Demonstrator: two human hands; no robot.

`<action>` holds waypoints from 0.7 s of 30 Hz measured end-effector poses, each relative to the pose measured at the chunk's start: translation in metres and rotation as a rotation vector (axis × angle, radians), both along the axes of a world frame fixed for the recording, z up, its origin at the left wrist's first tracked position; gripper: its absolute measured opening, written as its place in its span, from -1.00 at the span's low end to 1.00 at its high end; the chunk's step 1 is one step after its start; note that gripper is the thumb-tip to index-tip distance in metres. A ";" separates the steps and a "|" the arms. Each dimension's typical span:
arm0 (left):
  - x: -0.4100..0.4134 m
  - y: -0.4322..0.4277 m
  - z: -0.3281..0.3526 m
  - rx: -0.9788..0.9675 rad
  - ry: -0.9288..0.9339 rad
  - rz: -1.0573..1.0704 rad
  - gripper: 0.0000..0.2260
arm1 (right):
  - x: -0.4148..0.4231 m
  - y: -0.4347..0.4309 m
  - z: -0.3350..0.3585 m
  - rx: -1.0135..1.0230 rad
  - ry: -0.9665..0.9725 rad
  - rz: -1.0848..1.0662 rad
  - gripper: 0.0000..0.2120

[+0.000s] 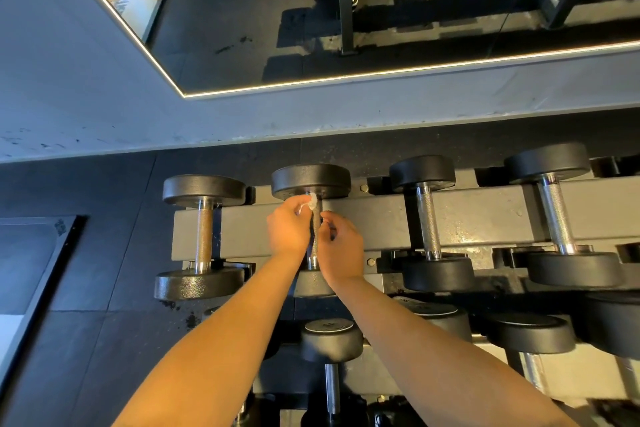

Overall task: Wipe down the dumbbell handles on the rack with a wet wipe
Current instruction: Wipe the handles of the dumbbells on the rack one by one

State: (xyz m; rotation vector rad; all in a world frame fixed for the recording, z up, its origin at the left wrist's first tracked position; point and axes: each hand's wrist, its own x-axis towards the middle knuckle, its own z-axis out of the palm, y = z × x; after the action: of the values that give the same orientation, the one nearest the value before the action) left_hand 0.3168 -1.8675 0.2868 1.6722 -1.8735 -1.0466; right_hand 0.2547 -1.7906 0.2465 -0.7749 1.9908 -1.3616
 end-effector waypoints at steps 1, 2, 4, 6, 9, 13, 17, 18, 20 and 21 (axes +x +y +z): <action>0.002 0.002 0.001 0.005 -0.008 -0.017 -0.84 | 0.000 0.000 0.000 0.009 -0.005 0.001 -0.80; 0.006 0.005 0.003 0.010 -0.007 -0.033 -0.86 | 0.000 0.000 0.000 0.015 -0.002 0.008 -0.80; 0.015 0.015 0.004 0.030 0.003 -0.041 -0.86 | 0.001 0.001 0.000 0.021 0.017 0.030 -0.79; 0.021 0.024 0.003 0.067 0.010 -0.027 -0.84 | 0.002 0.001 0.000 0.031 0.015 0.045 -0.78; 0.023 0.026 0.002 0.086 0.028 -0.021 -0.84 | 0.002 0.002 0.000 0.035 0.008 0.054 -0.78; 0.011 0.014 0.004 0.066 0.024 0.040 -0.84 | 0.001 0.000 -0.001 0.011 0.017 0.042 -0.82; 0.009 0.018 0.007 0.109 -0.018 0.023 -0.86 | 0.000 -0.001 -0.002 0.018 0.031 0.039 -0.83; 0.012 0.023 0.008 0.128 -0.025 0.014 -0.87 | 0.000 0.000 -0.002 0.016 0.033 0.042 -0.82; 0.019 0.033 0.007 0.166 -0.040 0.010 -0.87 | 0.000 0.001 0.000 0.019 0.030 0.052 -0.80; 0.022 0.036 0.006 0.187 -0.047 0.011 -0.87 | 0.000 0.002 0.001 0.026 0.023 0.056 -0.78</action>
State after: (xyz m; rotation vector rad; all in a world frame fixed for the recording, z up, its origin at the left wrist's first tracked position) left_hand 0.3390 -1.8315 0.2925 1.8231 -1.8420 -1.2201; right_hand 0.2546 -1.7891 0.2475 -0.8326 1.9854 -1.2979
